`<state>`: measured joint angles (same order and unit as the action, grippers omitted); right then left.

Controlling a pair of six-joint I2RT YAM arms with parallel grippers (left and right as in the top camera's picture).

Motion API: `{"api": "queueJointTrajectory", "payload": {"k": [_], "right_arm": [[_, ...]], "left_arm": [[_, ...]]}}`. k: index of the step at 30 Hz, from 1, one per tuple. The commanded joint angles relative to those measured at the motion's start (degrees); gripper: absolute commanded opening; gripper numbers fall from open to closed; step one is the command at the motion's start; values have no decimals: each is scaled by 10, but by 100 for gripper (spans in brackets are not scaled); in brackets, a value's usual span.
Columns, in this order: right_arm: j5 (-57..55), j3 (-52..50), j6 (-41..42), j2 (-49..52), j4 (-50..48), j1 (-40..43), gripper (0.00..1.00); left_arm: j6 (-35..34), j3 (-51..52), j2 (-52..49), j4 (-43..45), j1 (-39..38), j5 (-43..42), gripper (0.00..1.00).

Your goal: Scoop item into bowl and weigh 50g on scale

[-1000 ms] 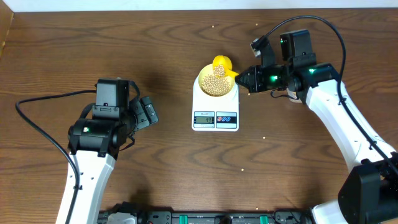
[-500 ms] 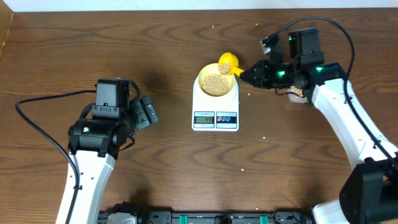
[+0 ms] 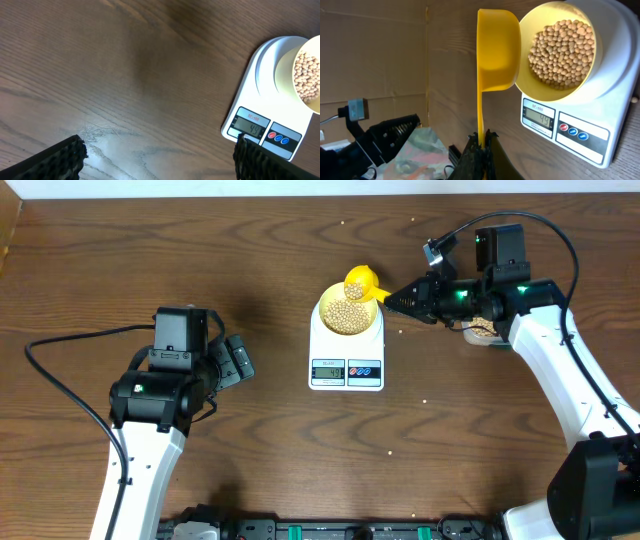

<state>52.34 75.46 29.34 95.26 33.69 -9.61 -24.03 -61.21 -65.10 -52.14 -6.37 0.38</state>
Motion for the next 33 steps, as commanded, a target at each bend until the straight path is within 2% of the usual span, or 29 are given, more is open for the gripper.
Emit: {"api": "queueJointTrajectory", "payload": {"k": [1, 23, 27, 33], "right_arm": [[23, -2, 9, 5, 0, 0, 1], [-11, -2, 34, 5, 2, 2, 1], [-54, -2, -21, 5, 7, 2, 1], [-59, -2, -95, 5, 24, 1, 1]], "left_arm": [[-1, -6, -1, -1, 3, 10, 96], [-1, -6, -1, -1, 3, 10, 96], [-1, -6, -1, -1, 3, 10, 96], [-1, -6, -1, -1, 4, 10, 96]]}}
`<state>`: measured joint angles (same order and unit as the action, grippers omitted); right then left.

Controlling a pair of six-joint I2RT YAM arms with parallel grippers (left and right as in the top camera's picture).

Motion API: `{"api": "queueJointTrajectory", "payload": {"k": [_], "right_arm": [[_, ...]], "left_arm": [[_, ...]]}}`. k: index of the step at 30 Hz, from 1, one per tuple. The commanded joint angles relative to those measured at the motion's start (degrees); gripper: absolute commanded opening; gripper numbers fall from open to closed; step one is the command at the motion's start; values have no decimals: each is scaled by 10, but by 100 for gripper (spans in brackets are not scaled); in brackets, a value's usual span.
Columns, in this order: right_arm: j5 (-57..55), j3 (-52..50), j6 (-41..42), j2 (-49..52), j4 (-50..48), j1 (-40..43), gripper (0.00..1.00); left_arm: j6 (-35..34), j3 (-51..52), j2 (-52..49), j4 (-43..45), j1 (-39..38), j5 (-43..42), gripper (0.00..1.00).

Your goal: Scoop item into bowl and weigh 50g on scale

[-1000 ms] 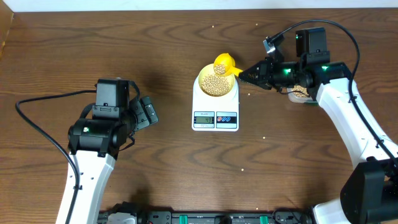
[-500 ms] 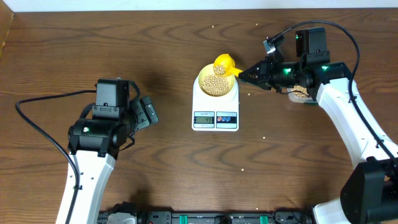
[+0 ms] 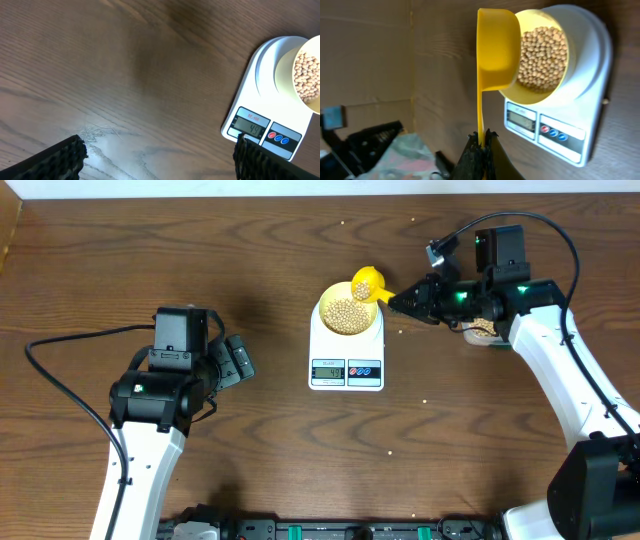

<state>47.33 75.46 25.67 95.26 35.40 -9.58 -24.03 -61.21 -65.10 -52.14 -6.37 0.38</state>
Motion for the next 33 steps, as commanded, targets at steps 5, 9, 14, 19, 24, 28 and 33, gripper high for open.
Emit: {"api": "queueJointTrajectory", "payload": {"k": [5, 9, 14, 19, 24, 28, 33], "right_arm": [[-47, -2, -88, 5, 16, 0, 1], [-107, -2, -97, 5, 14, -7, 1], [-137, -2, -113, 5, 10, -21, 1], [-138, -2, -114, 5, 8, -28, 1], [-138, -2, -116, 5, 7, -34, 1], [-138, -2, -116, 5, -1, -40, 1], [-138, -2, -116, 5, -9, -45, 1]], "left_arm": [[-1, -6, -1, -1, 3, 10, 96], [-1, -6, -1, -1, 4, 10, 96], [-1, -6, -1, -1, 3, 10, 96], [-1, -6, -1, -1, 3, 10, 96], [-1, -6, -1, -1, 3, 10, 96], [-1, -6, -1, -1, 4, 10, 96], [-1, -6, -1, -1, 3, 10, 96]]}}
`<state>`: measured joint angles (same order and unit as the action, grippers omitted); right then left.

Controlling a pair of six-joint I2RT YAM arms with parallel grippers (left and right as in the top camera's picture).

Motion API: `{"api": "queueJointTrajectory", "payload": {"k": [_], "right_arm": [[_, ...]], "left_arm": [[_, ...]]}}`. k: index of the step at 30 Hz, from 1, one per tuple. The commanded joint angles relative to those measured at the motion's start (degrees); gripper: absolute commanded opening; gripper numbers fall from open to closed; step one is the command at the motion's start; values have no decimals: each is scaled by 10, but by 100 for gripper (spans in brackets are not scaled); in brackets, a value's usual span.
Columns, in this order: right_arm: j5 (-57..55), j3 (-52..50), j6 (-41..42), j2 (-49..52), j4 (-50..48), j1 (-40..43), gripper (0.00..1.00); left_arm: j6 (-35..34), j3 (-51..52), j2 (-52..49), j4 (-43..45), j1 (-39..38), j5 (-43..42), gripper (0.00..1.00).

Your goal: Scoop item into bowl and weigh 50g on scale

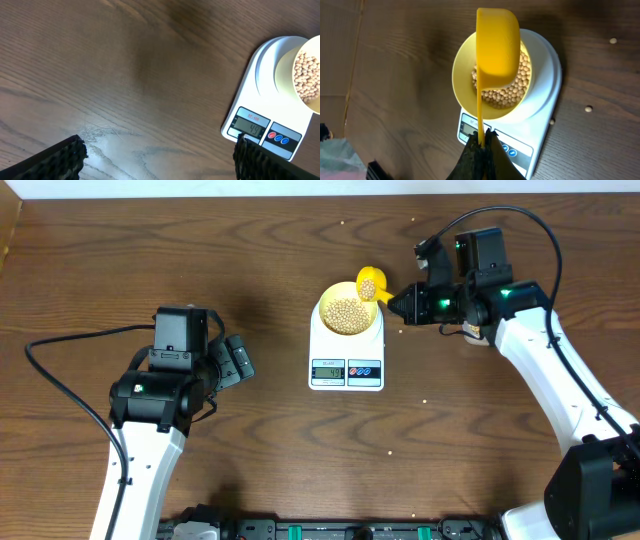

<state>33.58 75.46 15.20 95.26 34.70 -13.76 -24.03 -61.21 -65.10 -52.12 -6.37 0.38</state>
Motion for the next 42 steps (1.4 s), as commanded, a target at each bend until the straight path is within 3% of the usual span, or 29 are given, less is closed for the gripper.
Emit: {"api": "queueJointTrajectory", "payload": {"k": [1, 42], "right_arm": [[0, -2, -12, 5, -2, -4, 1], [-33, -2, -36, 5, -12, -44, 1]], "left_arm": [[-1, -6, -1, -2, 3, 10, 96], [-1, -6, -1, -2, 3, 10, 96]]}}
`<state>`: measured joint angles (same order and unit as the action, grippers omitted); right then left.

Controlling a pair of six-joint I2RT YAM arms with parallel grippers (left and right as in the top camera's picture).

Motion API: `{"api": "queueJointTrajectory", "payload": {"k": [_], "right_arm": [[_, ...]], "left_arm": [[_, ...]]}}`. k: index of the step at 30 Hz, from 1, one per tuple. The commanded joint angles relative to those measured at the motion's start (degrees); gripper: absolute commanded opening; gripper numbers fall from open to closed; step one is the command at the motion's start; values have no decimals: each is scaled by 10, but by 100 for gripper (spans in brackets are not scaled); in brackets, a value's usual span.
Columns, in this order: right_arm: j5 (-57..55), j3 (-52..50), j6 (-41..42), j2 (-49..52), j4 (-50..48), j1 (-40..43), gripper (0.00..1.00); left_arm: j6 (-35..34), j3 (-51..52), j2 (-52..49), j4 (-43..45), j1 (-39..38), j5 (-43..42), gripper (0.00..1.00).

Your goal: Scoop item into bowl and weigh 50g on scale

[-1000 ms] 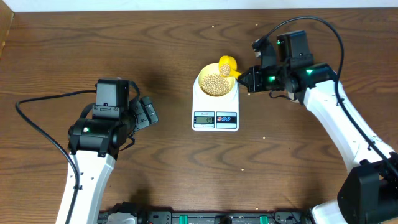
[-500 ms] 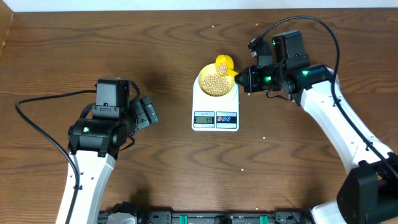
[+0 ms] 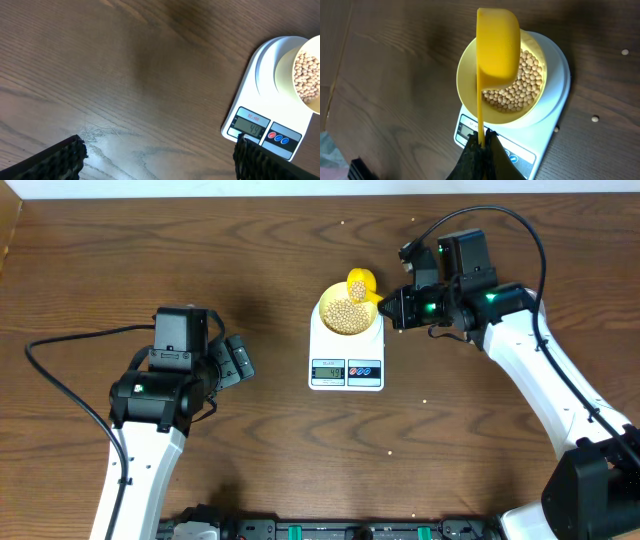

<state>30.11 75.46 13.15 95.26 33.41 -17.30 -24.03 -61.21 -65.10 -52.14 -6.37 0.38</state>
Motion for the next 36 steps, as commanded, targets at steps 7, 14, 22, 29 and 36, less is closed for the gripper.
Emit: {"api": "queueJointTrajectory", "payload": {"k": [7, 14, 22, 29, 36], "right_arm": [[-2, -2, -15, 5, 2, -13, 1], [-2, -2, -15, 5, 8, -13, 1], [-4, -2, -17, 5, 12, -13, 1], [-17, -2, -21, 5, 13, -16, 1], [-17, -2, -41, 5, 13, -16, 1]], "left_arm": [[-1, -6, -1, -1, 3, 10, 96], [-1, -6, -1, -1, 3, 10, 96], [-1, -6, -1, -1, 3, 10, 96], [-1, -6, -1, -1, 4, 10, 96], [-1, -6, -1, -1, 3, 10, 96]]}}
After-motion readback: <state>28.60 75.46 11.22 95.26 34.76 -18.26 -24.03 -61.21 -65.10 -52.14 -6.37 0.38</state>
